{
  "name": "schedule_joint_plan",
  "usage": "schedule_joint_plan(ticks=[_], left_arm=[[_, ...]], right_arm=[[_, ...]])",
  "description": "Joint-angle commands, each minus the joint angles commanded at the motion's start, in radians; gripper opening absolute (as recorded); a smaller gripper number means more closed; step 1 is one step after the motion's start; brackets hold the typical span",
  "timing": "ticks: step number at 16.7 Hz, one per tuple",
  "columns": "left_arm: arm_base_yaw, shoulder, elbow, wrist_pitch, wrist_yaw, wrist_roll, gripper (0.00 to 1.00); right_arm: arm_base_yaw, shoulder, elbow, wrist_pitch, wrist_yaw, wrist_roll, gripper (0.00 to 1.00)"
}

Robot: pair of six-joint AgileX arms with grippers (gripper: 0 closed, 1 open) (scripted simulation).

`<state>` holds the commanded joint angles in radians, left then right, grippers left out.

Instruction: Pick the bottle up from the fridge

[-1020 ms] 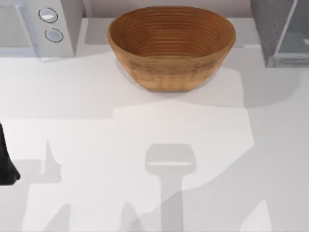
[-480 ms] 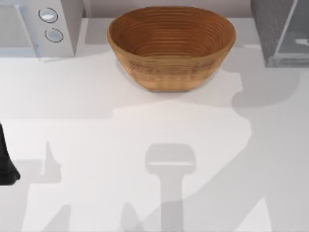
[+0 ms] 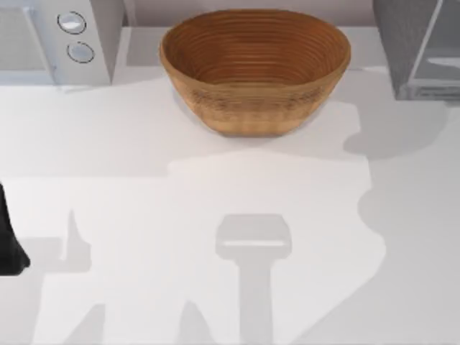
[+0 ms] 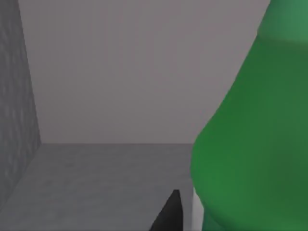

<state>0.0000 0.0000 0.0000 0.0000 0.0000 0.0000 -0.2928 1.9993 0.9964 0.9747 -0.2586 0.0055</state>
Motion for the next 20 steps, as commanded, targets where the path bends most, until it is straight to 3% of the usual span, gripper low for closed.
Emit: schedule_joint_plan(ticks=[12, 20], left_arm=[[0.0, 0.0, 0.0, 0.0, 0.0, 0.0, 1.0], [0.0, 0.0, 0.0, 0.0, 0.0, 0.0, 1.0]], right_arm=[[0.006, -0.14, -0.129, -0.002, -0.003, 0.001, 0.0], [0.08, -0.637, -0.359, -0.26, 0.068, -0.005, 0.0]])
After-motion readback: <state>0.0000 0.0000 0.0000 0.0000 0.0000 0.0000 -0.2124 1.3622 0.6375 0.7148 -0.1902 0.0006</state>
